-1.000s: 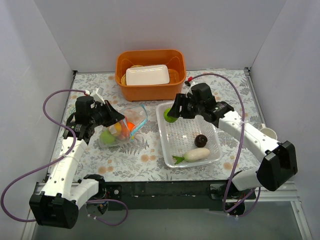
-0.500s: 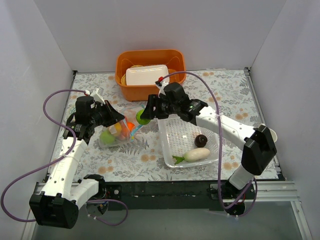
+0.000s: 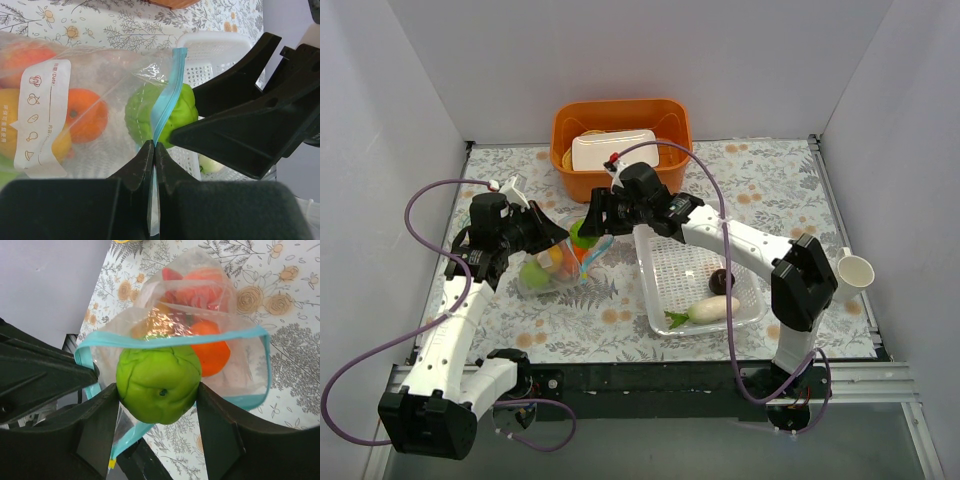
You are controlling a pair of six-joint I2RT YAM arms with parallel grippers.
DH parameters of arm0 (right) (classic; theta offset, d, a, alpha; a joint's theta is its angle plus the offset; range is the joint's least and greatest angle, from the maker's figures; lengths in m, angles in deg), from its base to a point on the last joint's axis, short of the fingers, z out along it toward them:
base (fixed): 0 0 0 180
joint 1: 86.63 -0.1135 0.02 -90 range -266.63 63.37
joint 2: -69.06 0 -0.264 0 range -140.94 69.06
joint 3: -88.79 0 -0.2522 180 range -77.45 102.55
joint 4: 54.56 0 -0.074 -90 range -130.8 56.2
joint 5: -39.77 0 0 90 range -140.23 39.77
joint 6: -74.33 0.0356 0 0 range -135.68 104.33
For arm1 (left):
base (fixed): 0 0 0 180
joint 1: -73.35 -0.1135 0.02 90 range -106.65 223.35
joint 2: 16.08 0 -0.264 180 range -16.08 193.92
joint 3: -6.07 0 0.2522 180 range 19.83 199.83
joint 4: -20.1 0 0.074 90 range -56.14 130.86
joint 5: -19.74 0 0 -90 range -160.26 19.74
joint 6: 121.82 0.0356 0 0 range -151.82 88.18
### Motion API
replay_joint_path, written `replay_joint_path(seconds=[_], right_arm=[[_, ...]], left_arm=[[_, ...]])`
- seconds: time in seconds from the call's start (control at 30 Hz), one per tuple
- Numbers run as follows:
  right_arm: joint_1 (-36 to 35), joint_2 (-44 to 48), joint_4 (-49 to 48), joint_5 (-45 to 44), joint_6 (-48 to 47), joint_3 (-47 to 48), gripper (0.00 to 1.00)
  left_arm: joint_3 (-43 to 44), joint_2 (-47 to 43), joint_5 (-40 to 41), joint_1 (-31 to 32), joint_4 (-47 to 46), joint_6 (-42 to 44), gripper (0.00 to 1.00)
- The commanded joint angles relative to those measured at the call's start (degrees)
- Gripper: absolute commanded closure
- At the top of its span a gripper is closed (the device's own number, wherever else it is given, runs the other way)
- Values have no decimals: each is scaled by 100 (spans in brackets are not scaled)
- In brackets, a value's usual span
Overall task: Place the food in the zip-top bag and seal the zipper
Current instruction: Place the fake fruit in the zipper food storage bag.
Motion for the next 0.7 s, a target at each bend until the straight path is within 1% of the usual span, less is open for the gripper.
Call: replay_joint_path(seconds=[0.0,0.1,0.13,0.2,0.23,0.3,0.33,0.37,0.43,0.53,0.6,0.67], right_arm=[[-129,-240,-184,146,-42,545,65],[-190,-390,-52,155,-86,652,57],[-191,-416,-35,164,-104,652,49],[-199,-417,18,138,-148,652,41],[-199,-390,44,85,-165,652,33],[-199,-346,132,-12,-262,643,27],[-199,-277,167,-125,-297,643,21],[-199,-241,220,-213,-332,643,18],[-191,-136,325,-424,-437,626,11],[-156,22,484,-635,-525,625,5],[-129,102,615,-767,-552,608,4],[-85,312,905,-1127,-578,538,4]], left_arm=[[-21,-183,-84,-22,38,51,100],[-13,-200,-58,-22,56,51,100],[-4,-218,-66,-22,56,51,100],[-4,-227,-66,-22,47,42,100],[5,-244,-57,-22,47,24,100],[22,-253,-40,-22,47,24,100],[23,-253,-22,-22,38,16,100],[23,-244,-22,-22,47,15,100],[49,-244,-31,-22,47,15,100],[58,-244,-22,-22,56,15,100],[58,-244,-5,-22,82,24,100],[58,-262,13,-22,108,24,100]])
